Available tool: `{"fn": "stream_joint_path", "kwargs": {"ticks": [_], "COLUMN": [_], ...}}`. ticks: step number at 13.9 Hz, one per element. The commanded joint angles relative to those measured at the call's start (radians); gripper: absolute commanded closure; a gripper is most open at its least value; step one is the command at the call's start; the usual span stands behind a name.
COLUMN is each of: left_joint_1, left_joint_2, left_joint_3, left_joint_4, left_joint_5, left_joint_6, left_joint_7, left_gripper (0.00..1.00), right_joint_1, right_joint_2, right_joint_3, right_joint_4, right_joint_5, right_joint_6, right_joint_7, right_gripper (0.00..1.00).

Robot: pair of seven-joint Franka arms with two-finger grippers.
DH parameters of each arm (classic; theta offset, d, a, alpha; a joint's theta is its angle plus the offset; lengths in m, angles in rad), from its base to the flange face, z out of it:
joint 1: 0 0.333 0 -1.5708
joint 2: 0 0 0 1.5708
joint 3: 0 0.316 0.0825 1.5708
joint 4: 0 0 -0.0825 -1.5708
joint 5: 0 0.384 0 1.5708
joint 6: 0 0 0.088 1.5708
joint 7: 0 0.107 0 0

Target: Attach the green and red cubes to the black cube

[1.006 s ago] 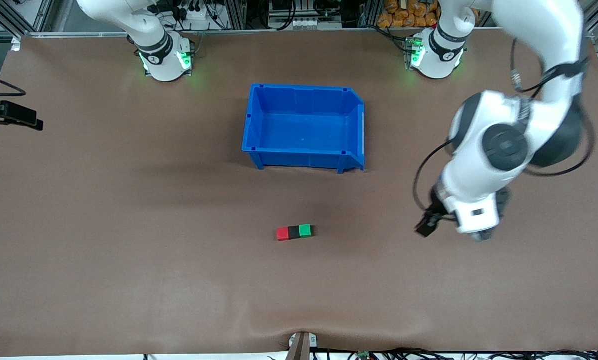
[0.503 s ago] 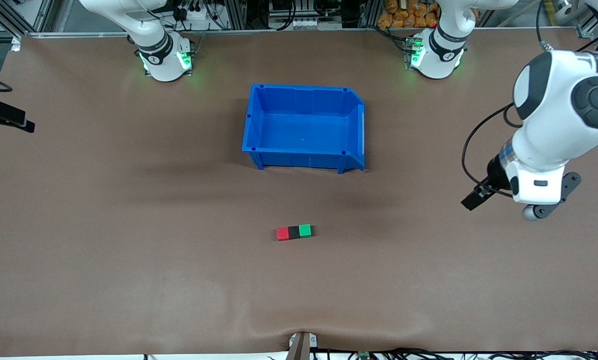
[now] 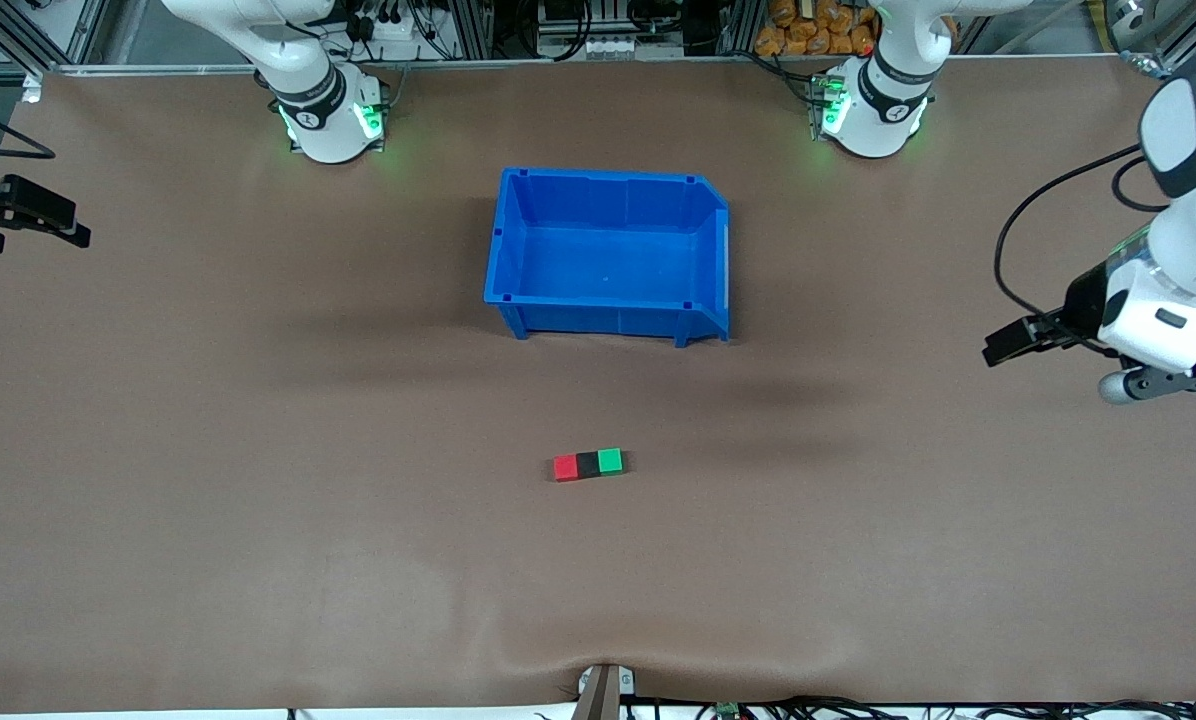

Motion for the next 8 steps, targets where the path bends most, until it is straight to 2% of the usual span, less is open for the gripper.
{"fn": "stream_joint_path", "kwargs": {"ticks": [1,8], "left_joint_1": [-0.017,0.000], "left_joint_2": [-0.011,-0.094], "left_joint_3": [-0.018,-0.032], "left_joint_4": [0.062,0.085], "left_joint_5": [0.009,0.025], "left_joint_6": [-0.095,-0.283], "left_joint_7": [0.039,0.246], "left_gripper": [0.00,0.00], "right_joint_1": [-0.024,-0.027], "right_joint_2": [-0.017,-0.006], "right_joint_3": [0.027,0.027], "right_joint_4": [0.017,0.036], "right_joint_5": [-0.021,-0.016], "right_joint_6": [0.005,-0.015], "right_joint_7": [-0.003,-0.005], "right_gripper": [0.00,0.00]}}
